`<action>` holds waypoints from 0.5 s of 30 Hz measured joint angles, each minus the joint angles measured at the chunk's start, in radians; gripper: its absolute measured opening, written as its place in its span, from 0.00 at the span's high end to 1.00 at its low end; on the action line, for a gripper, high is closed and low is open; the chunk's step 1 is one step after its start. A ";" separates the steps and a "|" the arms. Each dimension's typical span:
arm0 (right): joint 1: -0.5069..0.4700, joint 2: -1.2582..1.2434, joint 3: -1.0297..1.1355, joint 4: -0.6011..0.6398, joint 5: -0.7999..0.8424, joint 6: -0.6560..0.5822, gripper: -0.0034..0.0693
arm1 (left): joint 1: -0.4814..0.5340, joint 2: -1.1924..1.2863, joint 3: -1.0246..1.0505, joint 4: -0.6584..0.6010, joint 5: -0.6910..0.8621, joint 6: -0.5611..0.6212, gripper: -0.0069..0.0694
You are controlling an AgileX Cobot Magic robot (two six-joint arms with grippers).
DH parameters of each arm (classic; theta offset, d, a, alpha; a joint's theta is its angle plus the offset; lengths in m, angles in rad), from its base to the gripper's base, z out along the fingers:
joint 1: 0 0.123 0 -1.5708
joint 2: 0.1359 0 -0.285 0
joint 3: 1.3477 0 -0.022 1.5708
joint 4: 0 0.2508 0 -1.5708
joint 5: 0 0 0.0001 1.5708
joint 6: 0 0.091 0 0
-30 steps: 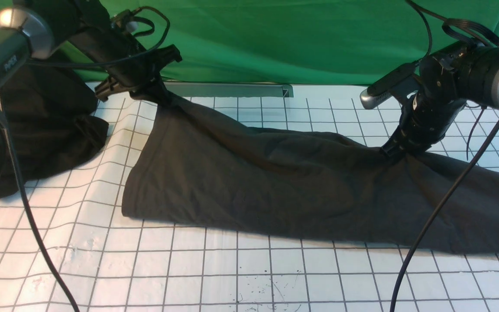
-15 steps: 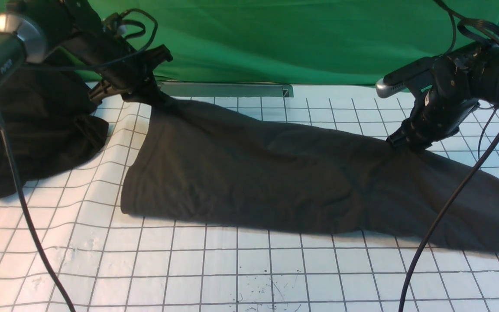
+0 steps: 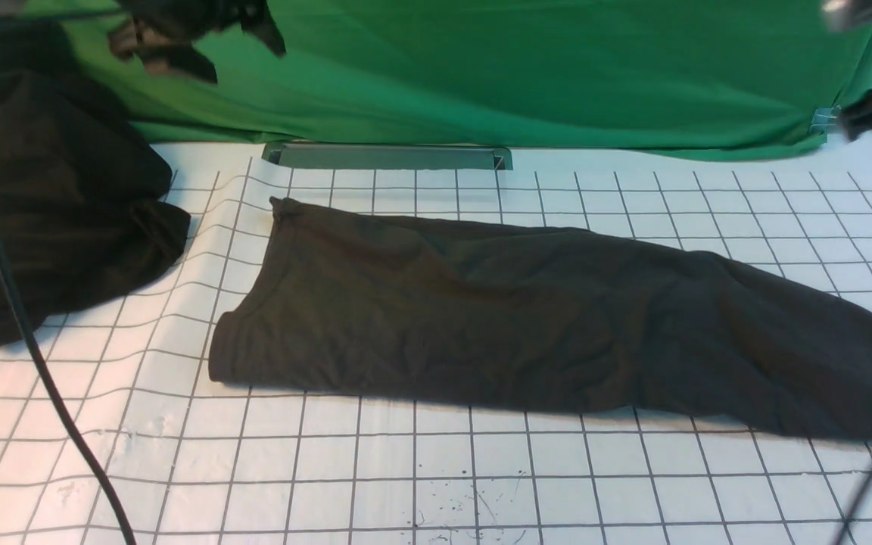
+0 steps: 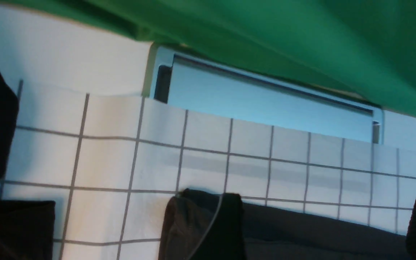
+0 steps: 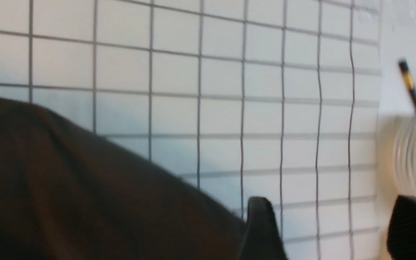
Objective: Fold a long-sleeved shirt over a white checkered tablecloth.
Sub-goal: 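Fold the black garment in half by bringing its near edge over to the far edge, then pull the folded dark garment lengthwise by its ends to straighten it flat on the table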
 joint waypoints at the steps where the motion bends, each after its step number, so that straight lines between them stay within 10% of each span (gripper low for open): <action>1: -0.051 -0.035 0.016 0.075 0.013 -0.016 0.34 | 0.000 -0.005 -0.033 -0.001 0.013 0.013 0.12; 15: -0.330 -0.130 0.587 0.370 -0.152 -0.084 0.03 | 0.000 0.000 -0.069 -0.032 0.034 0.042 0.24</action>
